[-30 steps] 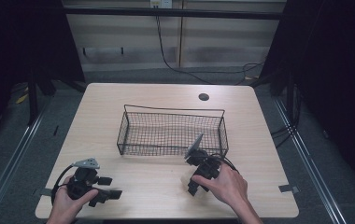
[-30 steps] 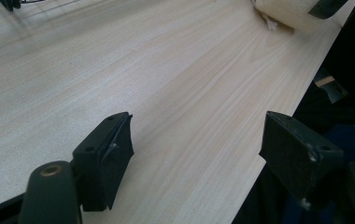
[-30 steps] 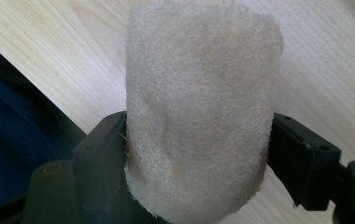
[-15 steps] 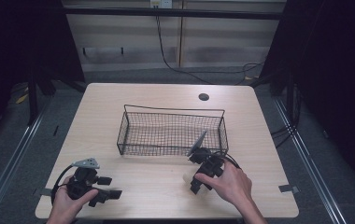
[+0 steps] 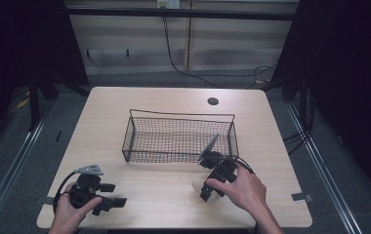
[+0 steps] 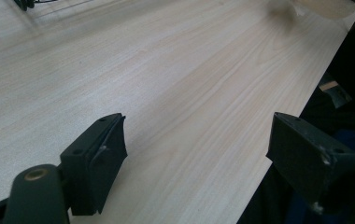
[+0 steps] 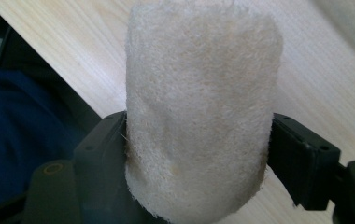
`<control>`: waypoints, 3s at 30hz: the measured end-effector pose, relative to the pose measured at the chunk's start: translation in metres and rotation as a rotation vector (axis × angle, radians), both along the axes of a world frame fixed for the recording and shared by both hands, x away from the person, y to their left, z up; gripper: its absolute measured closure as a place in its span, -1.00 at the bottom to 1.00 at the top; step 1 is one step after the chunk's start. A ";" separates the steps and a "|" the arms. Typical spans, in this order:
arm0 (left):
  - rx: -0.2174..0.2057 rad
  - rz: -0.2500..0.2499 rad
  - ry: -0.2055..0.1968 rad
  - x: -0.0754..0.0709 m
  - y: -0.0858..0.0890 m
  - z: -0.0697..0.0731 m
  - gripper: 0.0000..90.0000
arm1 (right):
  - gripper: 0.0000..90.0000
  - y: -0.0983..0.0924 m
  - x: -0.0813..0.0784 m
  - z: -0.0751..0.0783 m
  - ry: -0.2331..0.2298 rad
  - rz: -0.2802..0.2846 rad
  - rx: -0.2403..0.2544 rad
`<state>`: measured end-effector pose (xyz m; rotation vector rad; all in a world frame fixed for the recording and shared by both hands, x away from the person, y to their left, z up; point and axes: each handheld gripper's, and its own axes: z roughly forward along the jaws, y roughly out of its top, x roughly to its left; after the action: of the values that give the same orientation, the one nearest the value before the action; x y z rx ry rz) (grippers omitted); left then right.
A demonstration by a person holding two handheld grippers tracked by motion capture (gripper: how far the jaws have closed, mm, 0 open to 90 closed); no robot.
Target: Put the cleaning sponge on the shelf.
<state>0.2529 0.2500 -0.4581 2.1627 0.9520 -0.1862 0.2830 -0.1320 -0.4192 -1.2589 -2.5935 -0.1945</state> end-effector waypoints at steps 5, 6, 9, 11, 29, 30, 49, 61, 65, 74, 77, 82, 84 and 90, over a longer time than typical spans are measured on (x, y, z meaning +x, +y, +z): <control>0.003 -0.002 0.000 0.000 0.000 0.000 -0.59 | -0.45 -0.004 0.001 0.003 -0.001 -0.005 0.006; 0.003 -0.002 0.000 0.000 0.000 0.000 -0.59 | -0.45 -0.004 0.001 0.004 0.000 -0.004 0.013; -0.002 0.001 0.003 0.000 -0.001 0.000 -0.59 | -0.45 -0.006 0.001 0.007 -0.002 -0.005 0.015; 0.000 0.000 0.001 0.000 0.000 0.000 -0.59 | -0.45 -0.006 0.001 0.010 -0.005 -0.005 0.015; 0.001 0.000 0.003 0.000 -0.001 0.000 -0.57 | -0.45 -0.010 0.006 0.027 0.004 0.006 0.034; 0.002 0.001 0.003 0.000 -0.001 0.000 -0.57 | -0.45 -0.010 0.006 0.027 -0.001 0.005 0.035; 0.002 0.005 -0.001 0.000 -0.001 0.000 -0.55 | -0.45 -0.024 0.016 0.043 0.034 -0.041 0.141; 0.003 0.006 0.003 0.000 -0.001 -0.001 -0.54 | -0.45 -0.027 0.023 0.055 0.004 -0.044 0.193; 0.007 -0.001 0.005 0.000 -0.001 0.000 -0.54 | -0.45 -0.026 0.029 0.060 0.004 -0.040 0.207; 0.007 -0.002 0.003 0.000 0.000 0.000 -0.54 | -0.45 -0.023 0.041 0.072 -0.026 -0.066 0.174; 0.007 0.001 0.001 0.000 0.000 0.000 -0.54 | -0.45 -0.024 0.045 0.076 -0.028 -0.082 0.172; 0.007 -0.002 0.004 0.000 0.000 0.000 -0.54 | -0.45 -0.028 0.053 0.082 -0.037 -0.118 0.163; 0.005 0.000 0.006 0.000 -0.001 0.000 -0.54 | -0.45 -0.030 0.057 0.082 -0.035 -0.137 0.170; 0.008 0.003 0.004 0.000 -0.001 -0.001 -0.54 | -0.45 -0.034 0.065 0.085 -0.048 -0.186 0.150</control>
<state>0.2531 0.2487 -0.4592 2.1694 0.9594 -0.1855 0.3481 -0.1660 -0.3345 -1.4550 -2.4468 -0.4498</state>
